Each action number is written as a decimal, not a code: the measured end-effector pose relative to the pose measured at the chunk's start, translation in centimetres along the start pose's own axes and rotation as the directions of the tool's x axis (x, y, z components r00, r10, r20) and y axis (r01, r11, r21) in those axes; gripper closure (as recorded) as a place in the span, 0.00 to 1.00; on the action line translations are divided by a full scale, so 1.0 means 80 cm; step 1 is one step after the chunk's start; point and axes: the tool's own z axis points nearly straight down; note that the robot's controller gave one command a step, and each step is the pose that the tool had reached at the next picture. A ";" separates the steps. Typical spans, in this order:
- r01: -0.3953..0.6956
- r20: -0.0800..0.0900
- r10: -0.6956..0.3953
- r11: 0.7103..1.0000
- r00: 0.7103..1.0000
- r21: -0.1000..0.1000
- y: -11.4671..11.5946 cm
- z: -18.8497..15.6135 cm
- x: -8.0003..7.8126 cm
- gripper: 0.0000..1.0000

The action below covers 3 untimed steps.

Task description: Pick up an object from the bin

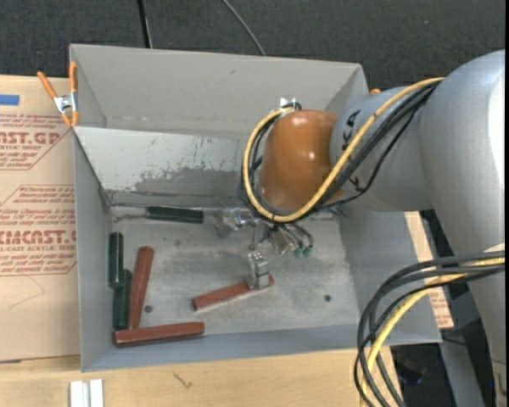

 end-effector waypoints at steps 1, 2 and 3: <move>0.142 -0.007 -0.142 0.990 0.990 -0.004 0.024 0.001 0.040 0.00; 0.163 -0.003 -0.163 0.987 0.987 -0.002 0.056 0.000 0.068 0.00; 0.058 -0.007 -0.058 0.998 0.998 -0.003 0.083 0.000 0.080 0.00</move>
Offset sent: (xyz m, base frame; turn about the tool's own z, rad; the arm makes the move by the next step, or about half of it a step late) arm -0.0815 0.0357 -0.0007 -0.1630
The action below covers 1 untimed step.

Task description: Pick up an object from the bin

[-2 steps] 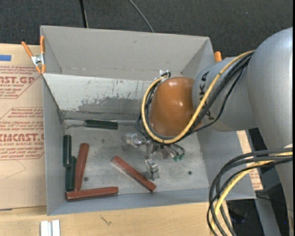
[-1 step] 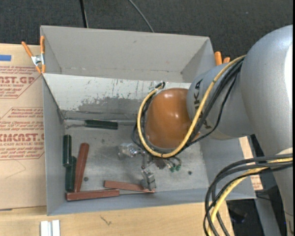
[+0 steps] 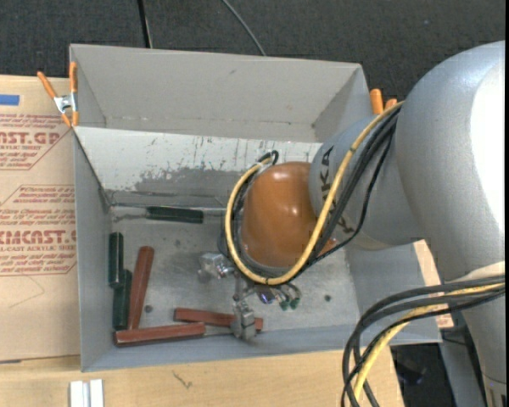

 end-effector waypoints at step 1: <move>-0.038 -0.005 0.038 0.999 0.999 0.000 0.062 -0.073 -0.031 0.00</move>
Offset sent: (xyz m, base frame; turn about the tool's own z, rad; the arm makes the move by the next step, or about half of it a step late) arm -0.0090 -0.0385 0.0001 0.0253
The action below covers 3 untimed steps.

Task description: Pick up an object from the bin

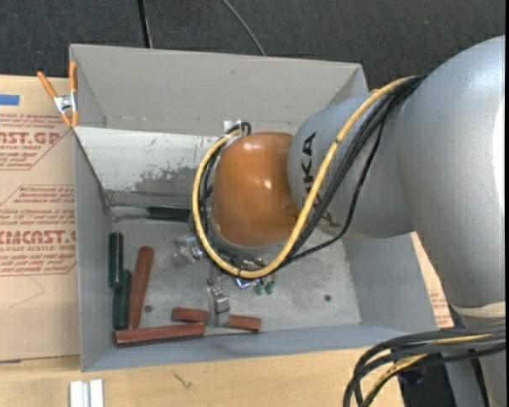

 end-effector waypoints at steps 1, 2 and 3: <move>0.016 0.016 -0.016 1.000 1.000 -0.003 -0.020 0.008 0.012 0.00; 0.059 -0.001 -0.059 0.998 0.998 0.005 -0.044 0.026 0.025 0.00; 0.092 0.005 -0.092 0.996 0.996 0.000 -0.028 0.074 0.018 1.00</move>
Offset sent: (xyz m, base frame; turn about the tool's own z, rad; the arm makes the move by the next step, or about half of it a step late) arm -0.0114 0.0297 -0.0190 -0.1860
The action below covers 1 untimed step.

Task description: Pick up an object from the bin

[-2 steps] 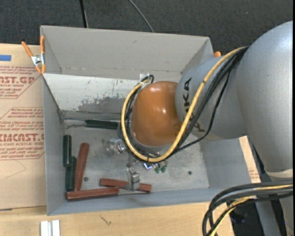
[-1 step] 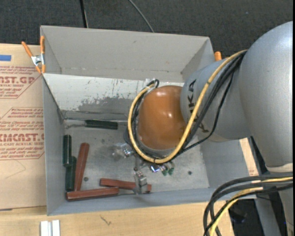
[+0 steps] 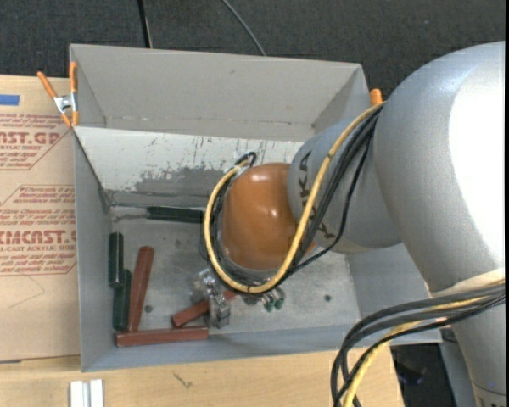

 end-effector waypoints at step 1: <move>0.000 0.000 0.000 1.000 1.000 0.000 0.000 0.000 0.000 1.00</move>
Offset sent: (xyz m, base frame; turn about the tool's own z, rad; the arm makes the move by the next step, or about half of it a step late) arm 0.0102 -0.0280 0.0846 -0.0024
